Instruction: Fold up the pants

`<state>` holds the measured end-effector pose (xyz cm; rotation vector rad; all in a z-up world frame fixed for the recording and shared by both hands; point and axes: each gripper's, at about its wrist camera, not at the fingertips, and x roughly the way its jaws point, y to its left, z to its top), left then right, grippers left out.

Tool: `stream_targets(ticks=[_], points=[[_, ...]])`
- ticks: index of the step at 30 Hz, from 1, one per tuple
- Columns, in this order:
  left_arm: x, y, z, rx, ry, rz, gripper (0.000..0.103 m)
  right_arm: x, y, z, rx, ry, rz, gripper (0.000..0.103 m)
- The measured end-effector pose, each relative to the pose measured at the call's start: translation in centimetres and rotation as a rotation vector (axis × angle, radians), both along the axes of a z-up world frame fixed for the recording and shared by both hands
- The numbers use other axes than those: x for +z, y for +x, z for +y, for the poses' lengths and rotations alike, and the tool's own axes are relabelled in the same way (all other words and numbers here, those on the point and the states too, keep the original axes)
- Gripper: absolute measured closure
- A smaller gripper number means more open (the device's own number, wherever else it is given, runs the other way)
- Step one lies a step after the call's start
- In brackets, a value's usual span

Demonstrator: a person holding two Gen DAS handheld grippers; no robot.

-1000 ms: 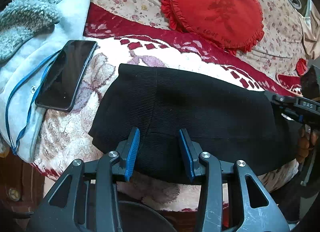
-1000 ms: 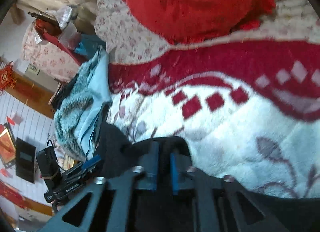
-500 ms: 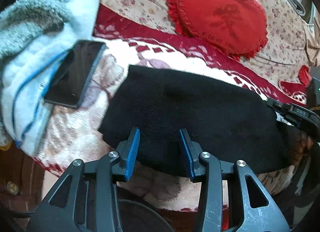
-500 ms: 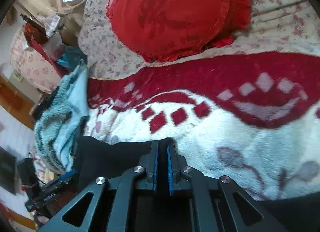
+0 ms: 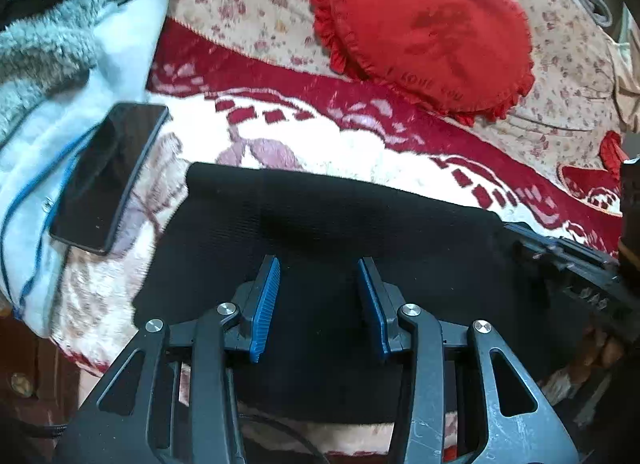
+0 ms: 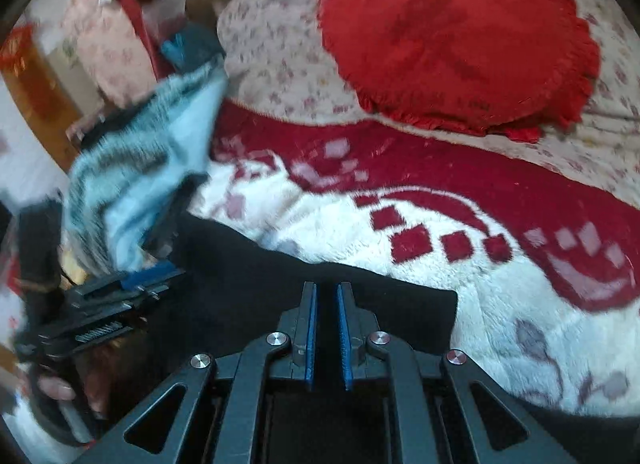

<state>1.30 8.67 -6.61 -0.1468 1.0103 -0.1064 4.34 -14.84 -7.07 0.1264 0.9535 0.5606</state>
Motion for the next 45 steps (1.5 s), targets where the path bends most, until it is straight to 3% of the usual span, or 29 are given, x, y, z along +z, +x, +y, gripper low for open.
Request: stream_targets(ticks=[5,8,15,19,24,27,29,33,41,43,45], points=[[-0.3,0.7,-0.2,0.017,0.001,-0.009,0.061,-1.8,2.2,0.0,-0.044,-0.076,-0.016,0.094],[0.3,0.6,-0.5,0.009,0.006,-0.001,0.061,-1.6,2.6,-0.7,-0.050,-0.042,0.016,0.094],[2.5,-1.4,-3.3,-0.065,-0.031,-0.051,0.061,1.1,-3.2,-3.6,-0.049,-0.068,-0.033,0.094],[2.7,-2.6,-6.2,-0.129,-0.030,-0.064,0.061,0.6,-7.4,-5.8,-0.052,-0.073,-0.018,0.094],[0.6,-3.2,-9.2,-0.181,-0.021,0.000,0.061,-2.4,-9.5,-7.5,-0.082,-0.079,0.035,0.093],[0.2,-3.5,-10.6,-0.186,0.027,-0.002,0.061,-1.8,-10.1,-8.1,-0.076,-0.054,0.034,0.091],[0.8,-3.7,-11.3,-0.215,0.006,0.005,0.061,-0.6,-10.9,-9.6,-0.086,-0.033,0.013,0.090],[2.1,-3.8,-12.5,-0.249,-0.023,-0.017,0.061,2.0,-13.7,-17.5,-0.294,-0.029,-0.048,0.083],[2.0,-3.9,-17.1,-0.340,-0.037,0.005,0.061,1.2,-18.2,-28.7,-0.640,-0.097,0.018,0.076],[1.7,-3.9,-18.0,-0.356,-0.041,0.024,0.061,0.2,-17.9,-30.2,-0.669,-0.065,0.032,0.073],[1.6,-3.8,-18.5,-0.365,-0.045,0.034,0.061,-0.8,-16.9,-30.4,-0.624,-0.037,0.067,0.073]])
